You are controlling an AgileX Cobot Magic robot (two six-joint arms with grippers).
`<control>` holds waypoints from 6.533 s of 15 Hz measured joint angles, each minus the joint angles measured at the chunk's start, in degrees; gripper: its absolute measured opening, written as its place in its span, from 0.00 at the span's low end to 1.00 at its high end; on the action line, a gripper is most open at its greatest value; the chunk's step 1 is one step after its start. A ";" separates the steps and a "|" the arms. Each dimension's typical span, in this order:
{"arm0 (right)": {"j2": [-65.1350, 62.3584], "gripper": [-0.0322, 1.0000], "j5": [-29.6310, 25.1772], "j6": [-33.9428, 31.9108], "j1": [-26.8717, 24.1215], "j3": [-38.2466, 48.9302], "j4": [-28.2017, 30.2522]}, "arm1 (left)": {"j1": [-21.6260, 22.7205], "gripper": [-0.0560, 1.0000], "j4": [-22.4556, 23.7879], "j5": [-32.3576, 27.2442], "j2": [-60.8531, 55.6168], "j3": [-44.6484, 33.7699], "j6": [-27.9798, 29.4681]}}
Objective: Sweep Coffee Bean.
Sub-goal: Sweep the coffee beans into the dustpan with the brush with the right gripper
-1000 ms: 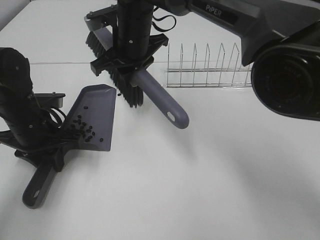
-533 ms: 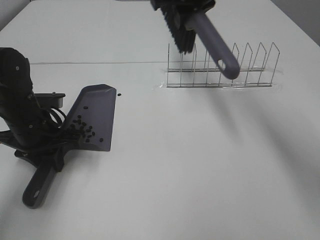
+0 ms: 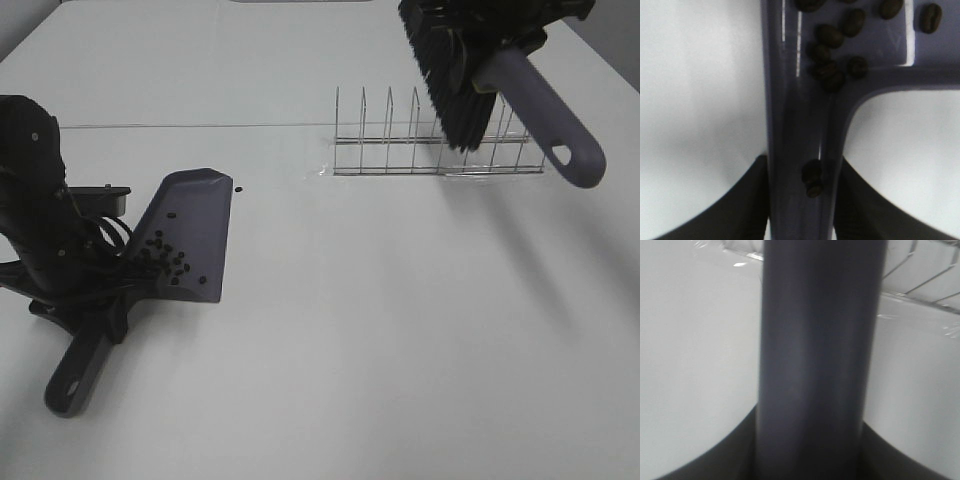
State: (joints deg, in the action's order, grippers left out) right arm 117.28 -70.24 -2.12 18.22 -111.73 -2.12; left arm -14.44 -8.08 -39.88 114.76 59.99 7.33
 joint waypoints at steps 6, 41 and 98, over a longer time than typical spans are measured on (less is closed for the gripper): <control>2.75 0.36 4.13 5.44 12.09 3.95 3.90 | 0.00 0.39 0.00 0.00 0.00 0.00 0.00; 27.62 0.36 0.23 12.49 19.65 -19.25 16.96 | 0.00 0.39 0.00 0.00 0.00 0.00 0.00; 28.59 0.36 0.11 -5.61 15.64 -21.54 -0.29 | 0.00 0.39 -0.29 0.57 2.41 5.33 2.92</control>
State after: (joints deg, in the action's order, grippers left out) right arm 145.88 -70.13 -7.73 33.86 -133.27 -2.41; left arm -14.44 -8.37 -39.30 117.17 65.32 10.26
